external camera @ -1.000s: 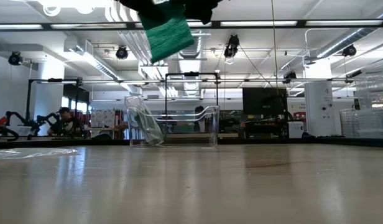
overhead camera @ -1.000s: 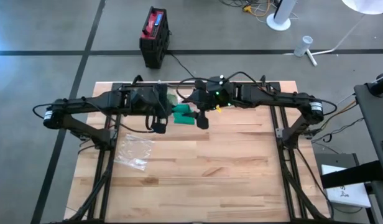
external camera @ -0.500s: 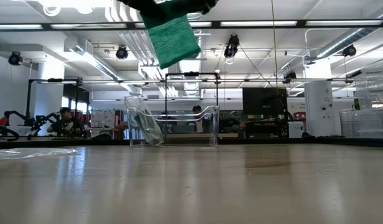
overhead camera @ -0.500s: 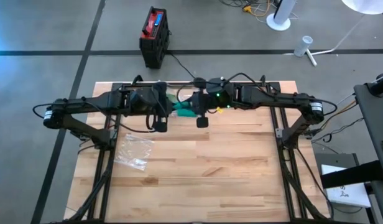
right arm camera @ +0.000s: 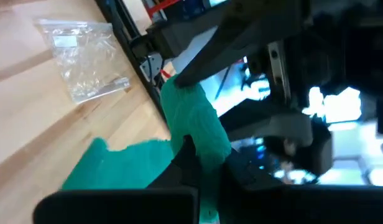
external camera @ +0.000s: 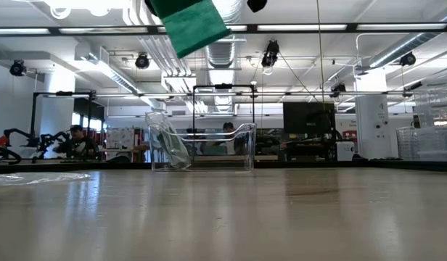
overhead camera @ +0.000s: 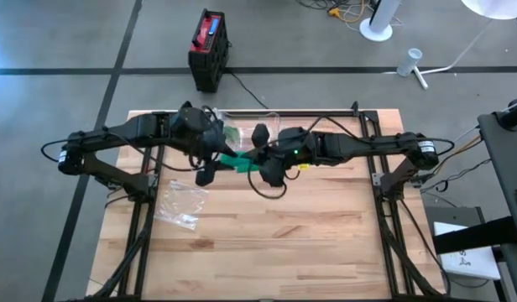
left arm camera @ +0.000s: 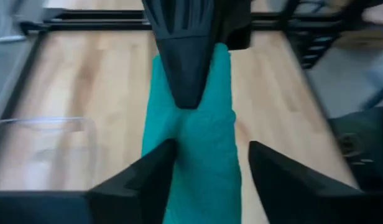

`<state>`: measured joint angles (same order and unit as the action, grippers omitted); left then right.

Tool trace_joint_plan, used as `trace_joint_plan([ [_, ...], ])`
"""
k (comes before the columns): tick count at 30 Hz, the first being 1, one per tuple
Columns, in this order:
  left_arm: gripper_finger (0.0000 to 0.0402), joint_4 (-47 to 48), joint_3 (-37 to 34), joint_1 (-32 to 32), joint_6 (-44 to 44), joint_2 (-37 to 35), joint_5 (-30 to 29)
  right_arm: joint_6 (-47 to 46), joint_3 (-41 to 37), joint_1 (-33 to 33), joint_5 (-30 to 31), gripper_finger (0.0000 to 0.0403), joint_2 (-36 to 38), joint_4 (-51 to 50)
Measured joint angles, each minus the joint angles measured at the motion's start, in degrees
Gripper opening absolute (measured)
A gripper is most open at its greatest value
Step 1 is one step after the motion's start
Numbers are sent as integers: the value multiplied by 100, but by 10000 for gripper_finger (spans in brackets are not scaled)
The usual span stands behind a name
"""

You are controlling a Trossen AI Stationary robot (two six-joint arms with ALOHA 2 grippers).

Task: Roll bandage
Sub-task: Roll the blue bandage

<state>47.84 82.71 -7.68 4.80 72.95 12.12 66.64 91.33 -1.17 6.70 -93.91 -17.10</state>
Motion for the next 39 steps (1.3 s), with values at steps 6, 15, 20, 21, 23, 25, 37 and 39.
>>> trace_joint_plan([
  [6,254,1,1,-164,-136,61,787,670,-2,-245,177,9,0,154],
  [15,294,88,1,-182,-69,294,951,967,-13,-415,173,9,-2,197],
  [20,292,115,-2,-184,94,313,925,967,-13,-445,135,9,-4,238],
  [21,289,115,-2,-184,98,313,925,967,-13,-454,124,9,-2,238],
  [23,283,117,-6,-184,98,311,899,965,-13,-481,122,9,-4,242],
  [25,277,125,-12,-184,98,295,885,959,-13,-510,120,9,-4,242],
  [37,290,125,-23,-195,121,84,737,568,6,-548,40,10,4,183],
  [39,298,124,-23,-197,162,82,722,452,7,-548,35,10,4,146],
])
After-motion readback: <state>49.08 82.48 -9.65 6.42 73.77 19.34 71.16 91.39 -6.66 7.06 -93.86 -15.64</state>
